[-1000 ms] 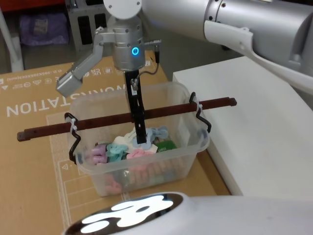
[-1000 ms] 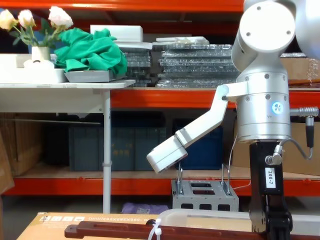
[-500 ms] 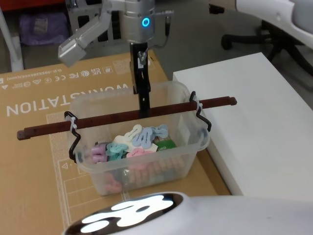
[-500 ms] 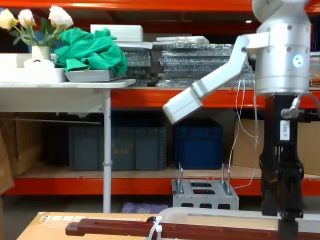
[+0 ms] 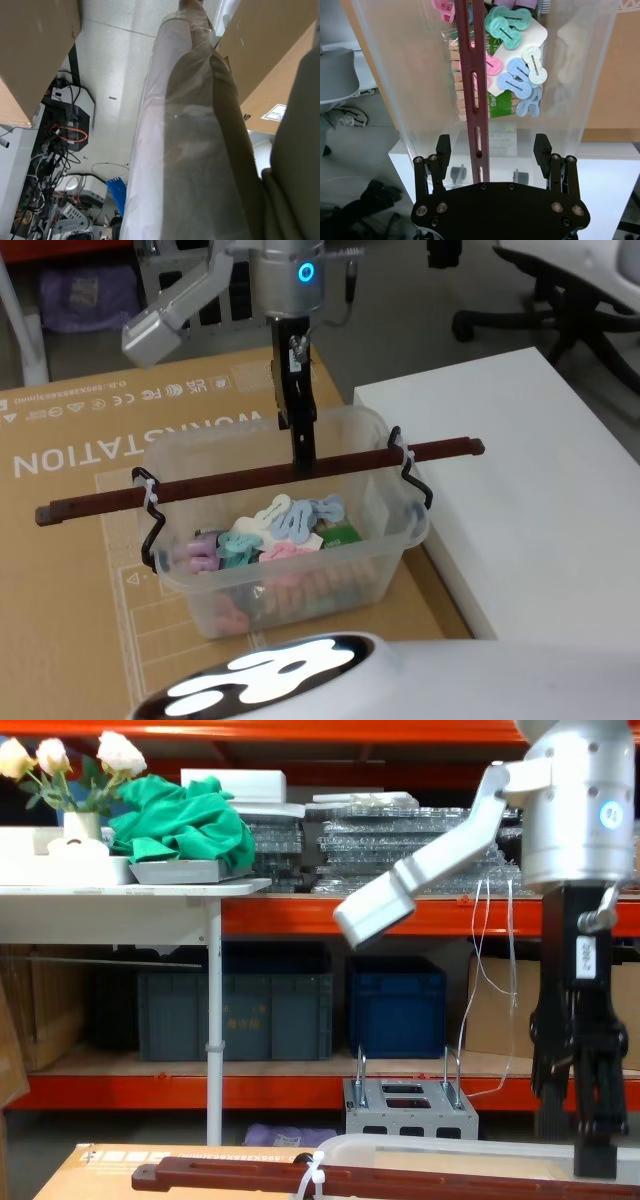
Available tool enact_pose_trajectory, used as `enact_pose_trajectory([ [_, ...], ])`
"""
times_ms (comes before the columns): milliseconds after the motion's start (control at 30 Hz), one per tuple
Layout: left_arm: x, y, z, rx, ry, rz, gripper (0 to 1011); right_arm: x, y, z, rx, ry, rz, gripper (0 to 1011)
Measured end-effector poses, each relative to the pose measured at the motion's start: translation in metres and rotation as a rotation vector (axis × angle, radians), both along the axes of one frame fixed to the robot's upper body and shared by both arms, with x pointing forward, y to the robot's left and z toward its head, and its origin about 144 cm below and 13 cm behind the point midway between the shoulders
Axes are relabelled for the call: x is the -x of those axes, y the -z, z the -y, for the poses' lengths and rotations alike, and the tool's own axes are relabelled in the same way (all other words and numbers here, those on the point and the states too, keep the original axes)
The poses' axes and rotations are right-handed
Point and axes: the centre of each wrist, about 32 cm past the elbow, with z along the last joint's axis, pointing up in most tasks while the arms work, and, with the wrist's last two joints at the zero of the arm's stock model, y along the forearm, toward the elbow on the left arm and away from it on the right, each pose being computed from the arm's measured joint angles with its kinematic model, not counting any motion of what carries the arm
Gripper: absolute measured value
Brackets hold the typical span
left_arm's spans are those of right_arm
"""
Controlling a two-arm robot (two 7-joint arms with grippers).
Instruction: Use one hand to grasp the basket and place it at the designated location.
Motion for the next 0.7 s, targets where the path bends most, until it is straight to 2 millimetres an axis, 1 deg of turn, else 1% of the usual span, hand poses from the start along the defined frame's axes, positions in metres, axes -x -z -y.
enact_pose_trajectory([
  [133, 0.000, 0.000, 0.000, 0.000, 0.000, 0.000, 0, 0.011, -0.022, 0.009, -0.033, 0.005, 0.043, 1000],
  [233, 0.000, 0.000, 0.000, 0.000, 0.000, 0.000, 0, 0.019, -0.033, 0.013, -0.044, 0.014, 0.071, 1001],
  [333, 0.000, 0.000, 0.000, 0.000, 0.000, 0.000, 0, 0.023, -0.039, 0.016, -0.043, 0.026, 0.085, 1000],
  [467, 0.000, 0.000, 0.000, 0.000, 0.000, 0.000, 0, 0.025, -0.042, 0.017, -0.033, 0.041, 0.087, 1000],
  [700, 0.000, 0.000, 0.000, 0.000, 0.000, 0.000, 0, 0.025, -0.042, 0.017, -0.034, 0.041, 0.086, 1001],
])
